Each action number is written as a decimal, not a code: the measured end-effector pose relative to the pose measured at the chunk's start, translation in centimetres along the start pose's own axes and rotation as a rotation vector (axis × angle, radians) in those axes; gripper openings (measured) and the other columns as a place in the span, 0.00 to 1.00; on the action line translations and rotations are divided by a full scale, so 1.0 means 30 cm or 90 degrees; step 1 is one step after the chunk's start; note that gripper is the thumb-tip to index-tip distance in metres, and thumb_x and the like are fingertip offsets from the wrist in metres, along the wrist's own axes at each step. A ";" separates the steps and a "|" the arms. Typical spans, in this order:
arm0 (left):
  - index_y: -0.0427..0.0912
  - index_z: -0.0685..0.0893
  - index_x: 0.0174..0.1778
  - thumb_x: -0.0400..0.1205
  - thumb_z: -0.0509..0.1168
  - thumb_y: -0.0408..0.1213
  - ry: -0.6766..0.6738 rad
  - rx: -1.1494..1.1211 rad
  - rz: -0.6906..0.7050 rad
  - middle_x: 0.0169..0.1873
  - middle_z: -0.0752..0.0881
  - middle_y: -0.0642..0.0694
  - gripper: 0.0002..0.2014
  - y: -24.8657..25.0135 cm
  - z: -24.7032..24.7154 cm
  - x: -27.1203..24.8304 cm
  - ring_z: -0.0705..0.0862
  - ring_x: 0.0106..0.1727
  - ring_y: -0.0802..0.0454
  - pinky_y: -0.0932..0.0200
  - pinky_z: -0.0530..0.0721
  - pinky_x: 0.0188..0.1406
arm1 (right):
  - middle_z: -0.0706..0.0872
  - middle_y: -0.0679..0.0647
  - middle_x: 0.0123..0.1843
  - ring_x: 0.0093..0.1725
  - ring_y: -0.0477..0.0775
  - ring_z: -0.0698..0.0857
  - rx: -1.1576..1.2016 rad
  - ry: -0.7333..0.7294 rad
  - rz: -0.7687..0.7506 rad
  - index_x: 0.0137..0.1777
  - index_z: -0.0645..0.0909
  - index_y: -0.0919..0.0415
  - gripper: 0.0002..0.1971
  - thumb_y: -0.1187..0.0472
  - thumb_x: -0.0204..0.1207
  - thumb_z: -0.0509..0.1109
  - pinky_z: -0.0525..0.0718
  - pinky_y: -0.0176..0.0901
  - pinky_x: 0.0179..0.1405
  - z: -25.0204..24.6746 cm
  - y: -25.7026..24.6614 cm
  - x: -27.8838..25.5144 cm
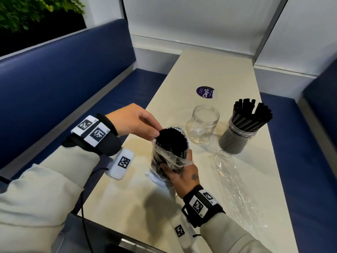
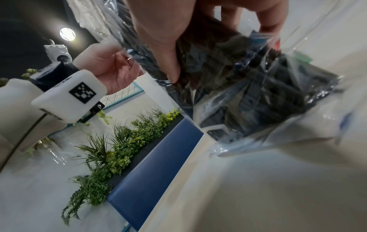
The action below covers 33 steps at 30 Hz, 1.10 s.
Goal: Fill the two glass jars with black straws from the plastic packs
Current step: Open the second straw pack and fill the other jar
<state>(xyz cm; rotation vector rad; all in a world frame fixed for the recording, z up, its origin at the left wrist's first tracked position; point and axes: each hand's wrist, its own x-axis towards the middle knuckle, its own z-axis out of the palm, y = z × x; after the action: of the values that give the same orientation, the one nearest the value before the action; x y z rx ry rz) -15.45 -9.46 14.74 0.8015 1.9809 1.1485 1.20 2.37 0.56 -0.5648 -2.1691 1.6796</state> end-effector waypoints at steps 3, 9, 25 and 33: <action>0.32 0.92 0.47 0.64 0.79 0.31 -0.009 -0.110 -0.016 0.41 0.93 0.35 0.16 -0.049 -0.017 0.005 0.91 0.40 0.47 0.59 0.90 0.44 | 0.89 0.37 0.48 0.47 0.28 0.89 0.005 -0.014 -0.001 0.57 0.73 0.32 0.28 0.62 0.70 0.82 0.86 0.28 0.50 -0.010 0.016 0.008; 0.34 0.90 0.43 0.64 0.78 0.31 0.018 -0.249 -0.045 0.31 0.91 0.41 0.13 -0.128 0.004 0.014 0.90 0.32 0.51 0.59 0.90 0.37 | 0.89 0.36 0.46 0.45 0.26 0.88 -0.016 -0.019 0.008 0.54 0.72 0.33 0.26 0.59 0.70 0.83 0.86 0.27 0.50 -0.004 0.030 0.018; 0.40 0.90 0.51 0.84 0.65 0.30 0.157 0.024 0.036 0.46 0.90 0.40 0.08 -0.088 0.071 0.065 0.86 0.44 0.51 0.66 0.86 0.34 | 0.83 0.31 0.43 0.37 0.24 0.83 -0.037 -0.032 0.011 0.62 0.73 0.52 0.23 0.59 0.73 0.81 0.83 0.19 0.40 -0.017 0.013 0.032; 0.56 0.65 0.69 0.46 0.84 0.61 0.133 -0.224 0.101 0.61 0.82 0.57 0.56 -0.247 0.350 -0.025 0.83 0.62 0.63 0.58 0.80 0.69 | 0.84 0.41 0.52 0.47 0.40 0.86 -0.036 0.028 -0.035 0.65 0.73 0.47 0.27 0.63 0.70 0.80 0.79 0.17 0.39 0.013 0.005 0.060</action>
<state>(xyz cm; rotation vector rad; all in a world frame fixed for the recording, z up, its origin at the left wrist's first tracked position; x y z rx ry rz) -7.71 -8.28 4.50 0.6838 1.8241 1.6762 -0.53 2.98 0.37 -0.5467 -2.1871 1.5664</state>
